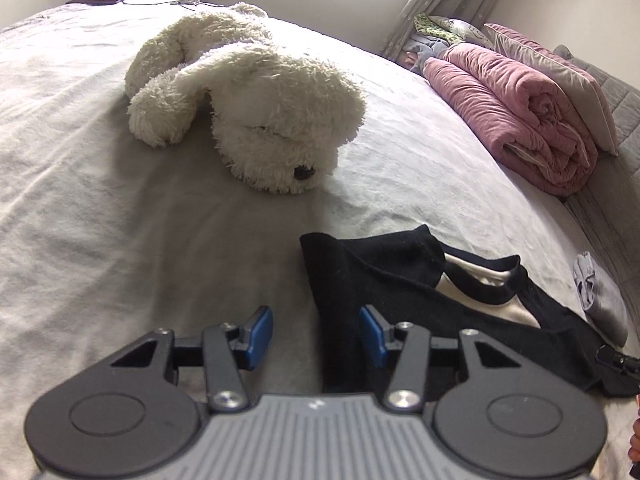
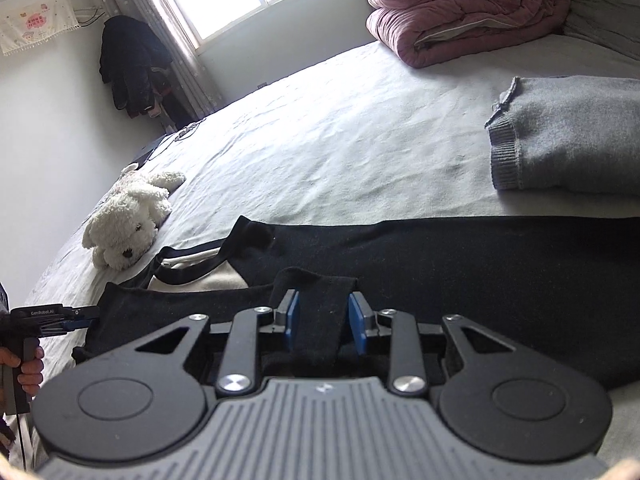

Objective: Fold clothes

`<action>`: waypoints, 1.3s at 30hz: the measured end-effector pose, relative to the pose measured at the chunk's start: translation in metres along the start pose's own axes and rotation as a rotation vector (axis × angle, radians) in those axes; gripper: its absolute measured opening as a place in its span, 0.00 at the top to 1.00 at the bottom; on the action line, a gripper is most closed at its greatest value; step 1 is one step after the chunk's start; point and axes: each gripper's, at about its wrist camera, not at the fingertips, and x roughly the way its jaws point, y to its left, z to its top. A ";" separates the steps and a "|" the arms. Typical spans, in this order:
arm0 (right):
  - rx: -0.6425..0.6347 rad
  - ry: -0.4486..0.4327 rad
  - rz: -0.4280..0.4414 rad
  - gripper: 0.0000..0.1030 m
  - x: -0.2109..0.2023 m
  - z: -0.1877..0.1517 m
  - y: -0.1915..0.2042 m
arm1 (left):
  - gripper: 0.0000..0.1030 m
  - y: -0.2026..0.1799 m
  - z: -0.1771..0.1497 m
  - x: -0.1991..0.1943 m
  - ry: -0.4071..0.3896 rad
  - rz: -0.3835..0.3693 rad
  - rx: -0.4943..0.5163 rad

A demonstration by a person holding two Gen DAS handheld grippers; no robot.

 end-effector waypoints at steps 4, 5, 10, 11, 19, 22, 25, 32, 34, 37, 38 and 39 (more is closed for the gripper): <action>-0.019 0.018 -0.031 0.69 0.024 -0.001 0.003 | 0.67 0.002 0.003 0.009 -0.037 -0.016 -0.062; -0.029 0.020 -0.038 0.70 0.028 -0.003 0.005 | 0.79 0.003 0.003 0.011 -0.041 -0.024 -0.077; -0.119 -0.032 -0.109 0.93 0.029 -0.009 0.020 | 0.95 0.003 -0.002 0.010 -0.097 -0.044 -0.102; -0.136 -0.066 -0.120 0.94 0.024 -0.008 0.023 | 0.95 0.003 -0.004 0.007 -0.122 -0.051 -0.107; -0.214 -0.103 -0.196 0.93 0.031 -0.003 0.024 | 0.94 0.008 -0.019 0.009 -0.189 -0.003 -0.125; -0.209 -0.061 -0.201 0.86 0.037 -0.005 0.021 | 0.89 0.007 -0.021 0.011 -0.181 0.019 -0.118; -0.158 -0.065 -0.175 0.62 0.020 -0.004 0.020 | 0.72 -0.002 -0.020 -0.003 -0.188 0.072 -0.076; 0.053 0.005 -0.105 0.60 -0.019 0.000 0.021 | 0.68 -0.014 -0.041 -0.044 -0.222 0.064 0.023; 0.138 0.039 -0.068 0.60 -0.023 -0.001 0.020 | 0.70 -0.016 -0.049 -0.054 -0.236 0.032 0.025; 0.249 0.071 0.010 0.60 -0.019 -0.002 0.022 | 0.79 -0.018 -0.062 -0.059 -0.228 -0.040 0.039; 0.273 0.076 0.009 0.60 -0.015 -0.002 0.023 | 0.80 -0.022 -0.067 -0.058 -0.220 -0.047 0.056; 0.292 0.080 0.000 0.60 -0.010 -0.002 0.024 | 0.81 -0.023 -0.071 -0.056 -0.212 -0.045 0.073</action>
